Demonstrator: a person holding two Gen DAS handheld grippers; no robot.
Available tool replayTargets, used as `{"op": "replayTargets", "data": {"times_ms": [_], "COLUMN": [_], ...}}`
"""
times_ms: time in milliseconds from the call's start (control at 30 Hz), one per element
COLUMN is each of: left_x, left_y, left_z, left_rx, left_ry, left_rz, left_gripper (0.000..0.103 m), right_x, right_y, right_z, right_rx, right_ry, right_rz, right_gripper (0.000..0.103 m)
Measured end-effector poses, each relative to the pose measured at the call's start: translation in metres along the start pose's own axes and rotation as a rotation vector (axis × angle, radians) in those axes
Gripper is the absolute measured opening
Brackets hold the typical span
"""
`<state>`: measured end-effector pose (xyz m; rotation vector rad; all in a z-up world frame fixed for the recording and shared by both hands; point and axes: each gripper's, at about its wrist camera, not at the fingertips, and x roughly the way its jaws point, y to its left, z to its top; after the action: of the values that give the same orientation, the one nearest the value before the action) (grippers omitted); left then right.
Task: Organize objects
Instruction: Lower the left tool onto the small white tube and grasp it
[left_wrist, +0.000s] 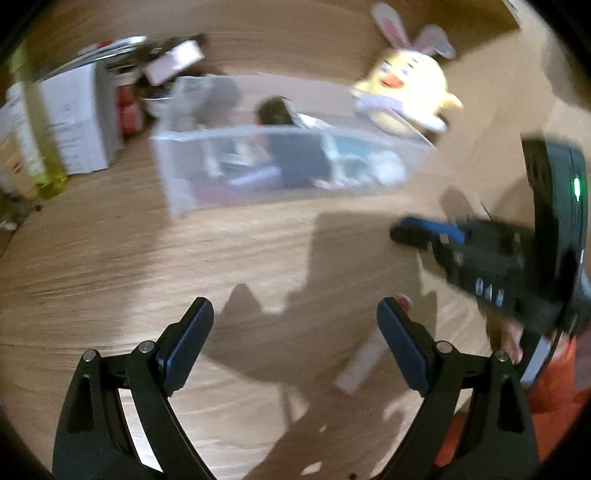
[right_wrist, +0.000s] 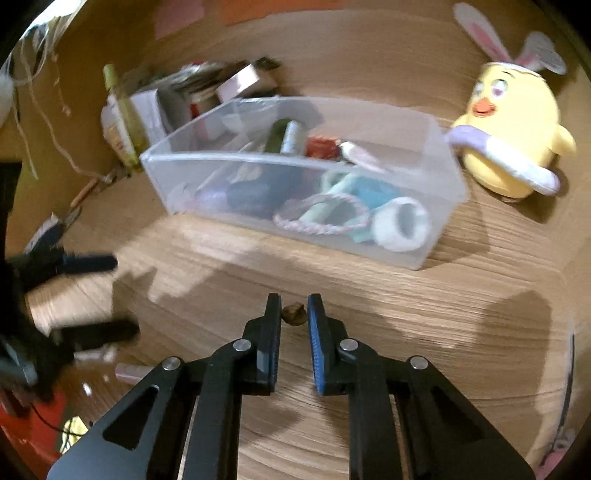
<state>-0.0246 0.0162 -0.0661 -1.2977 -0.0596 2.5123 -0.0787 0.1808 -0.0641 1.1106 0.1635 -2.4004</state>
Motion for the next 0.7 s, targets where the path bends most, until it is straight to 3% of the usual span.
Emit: {"op": "replayTargets", "data": {"times_ms": [67, 133, 233, 300, 367, 467, 500, 700], "left_x": [0.005, 0.01, 0.016, 0.017, 0.017, 0.017, 0.016, 0.013], "left_y": [-0.011, -0.023, -0.033, -0.042, -0.048, -0.053, -0.053, -0.053], "left_z": [-0.003, -0.006, -0.01, -0.013, -0.015, -0.017, -0.016, -0.013], "left_rx": [0.032, 0.067, 0.092, 0.13, 0.154, 0.176, 0.177, 0.178], "left_ry": [0.012, 0.036, 0.059, 0.052, 0.041, 0.028, 0.03, 0.015], "left_rz": [0.011, 0.011, -0.014, 0.017, 0.031, 0.066, 0.067, 0.062], "left_gripper": [0.089, 0.077, 0.071, 0.068, 0.058, 0.031, 0.015, 0.014], "right_x": [-0.007, -0.01, -0.012, -0.014, -0.015, -0.018, -0.018, -0.02], "right_y": [-0.007, -0.012, -0.02, -0.025, -0.026, -0.025, -0.024, -0.019], "right_z": [0.0, -0.001, -0.005, -0.009, -0.011, -0.012, -0.012, -0.01], "right_rx": [0.024, 0.039, 0.064, 0.081, 0.09, 0.091, 0.089, 0.075], "right_ry": [-0.013, -0.018, -0.014, -0.012, -0.014, -0.023, -0.026, -0.037], "right_rz": [-0.008, -0.015, -0.023, -0.019, -0.014, -0.006, -0.002, 0.01], "right_gripper": [0.013, 0.013, 0.013, 0.013, 0.013, 0.013, 0.013, 0.013]}}
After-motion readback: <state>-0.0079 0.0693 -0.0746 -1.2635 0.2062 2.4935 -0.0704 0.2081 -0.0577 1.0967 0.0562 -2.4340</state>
